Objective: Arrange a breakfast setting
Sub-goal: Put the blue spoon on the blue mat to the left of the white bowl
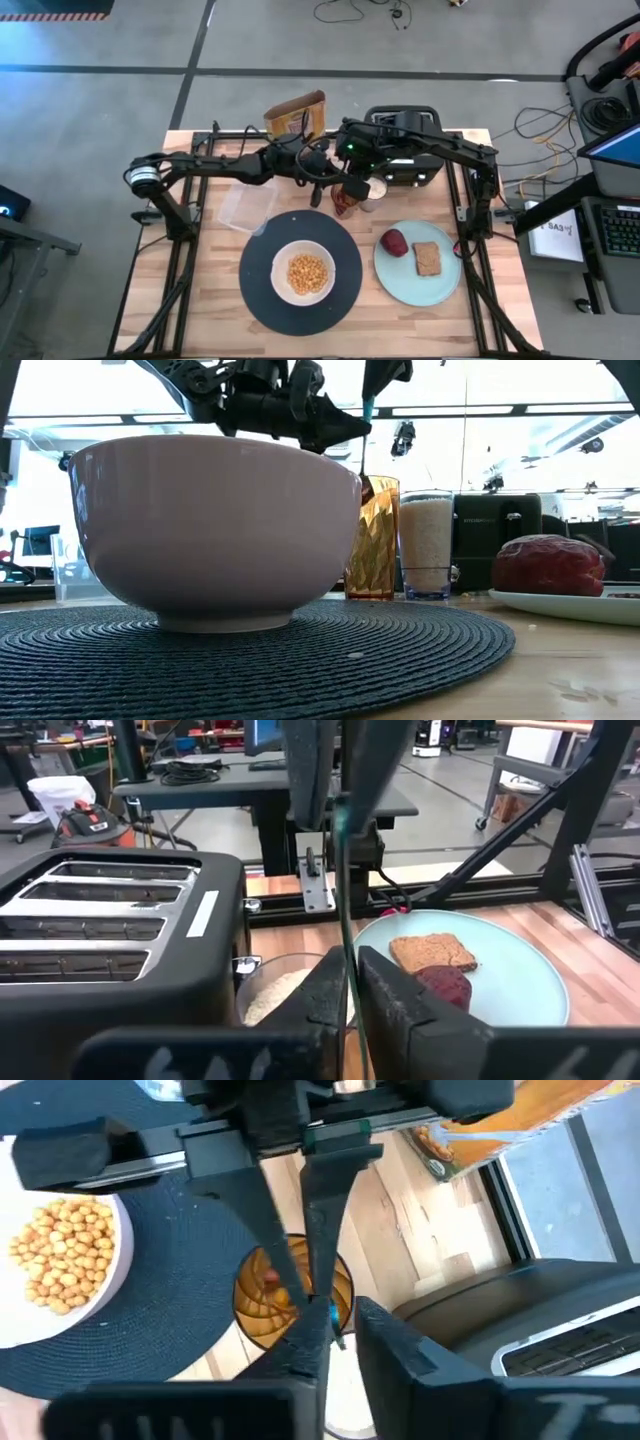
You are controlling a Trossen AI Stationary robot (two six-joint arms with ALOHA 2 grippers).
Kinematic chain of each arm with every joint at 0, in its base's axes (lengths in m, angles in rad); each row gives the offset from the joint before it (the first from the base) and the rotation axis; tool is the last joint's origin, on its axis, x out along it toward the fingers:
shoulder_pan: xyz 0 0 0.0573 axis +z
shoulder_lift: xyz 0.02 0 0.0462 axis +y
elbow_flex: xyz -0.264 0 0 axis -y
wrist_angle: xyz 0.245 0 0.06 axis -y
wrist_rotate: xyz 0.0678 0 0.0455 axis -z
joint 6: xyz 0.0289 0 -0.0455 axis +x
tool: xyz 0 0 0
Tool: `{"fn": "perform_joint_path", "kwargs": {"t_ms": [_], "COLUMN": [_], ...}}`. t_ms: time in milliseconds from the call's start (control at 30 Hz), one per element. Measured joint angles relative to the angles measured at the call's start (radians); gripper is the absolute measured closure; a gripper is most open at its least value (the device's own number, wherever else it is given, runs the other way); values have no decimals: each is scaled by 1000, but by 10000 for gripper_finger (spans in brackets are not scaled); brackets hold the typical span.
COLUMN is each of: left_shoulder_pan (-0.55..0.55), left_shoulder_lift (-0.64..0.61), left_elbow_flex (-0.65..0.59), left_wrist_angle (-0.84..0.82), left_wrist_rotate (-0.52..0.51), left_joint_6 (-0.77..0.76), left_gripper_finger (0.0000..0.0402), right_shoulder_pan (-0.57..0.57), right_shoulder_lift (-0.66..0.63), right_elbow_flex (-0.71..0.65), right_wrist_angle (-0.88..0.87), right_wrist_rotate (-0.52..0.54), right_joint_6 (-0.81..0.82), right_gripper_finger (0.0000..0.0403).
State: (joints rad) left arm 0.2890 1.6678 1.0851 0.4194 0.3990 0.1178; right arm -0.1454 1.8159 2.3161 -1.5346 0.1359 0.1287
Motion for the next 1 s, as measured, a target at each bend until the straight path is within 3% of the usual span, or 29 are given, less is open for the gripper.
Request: {"fn": "perform_joint_path", "kwargs": {"t_ms": [400,767,1000], "left_shoulder_pan": [0,-5,-15], "left_shoulder_lift": [-123,-272,-403], "left_elbow_flex": [-1,-4,-4], "left_wrist_angle": [-115,-271,-584], "left_wrist_rotate": [-4,14,48], "left_joint_6": [55,118,210], "left_gripper_finger": [401,401,401], "right_shoulder_pan": [11,11,10], "right_shoulder_lift": [-82,-209,-293], "right_elbow_flex": [-9,-135,-310], "right_wrist_angle": [61,174,276], "right_wrist_rotate": [44,89,88], "right_joint_6": [-58,-103,-115], "right_gripper_finger": [248,245,245]}}
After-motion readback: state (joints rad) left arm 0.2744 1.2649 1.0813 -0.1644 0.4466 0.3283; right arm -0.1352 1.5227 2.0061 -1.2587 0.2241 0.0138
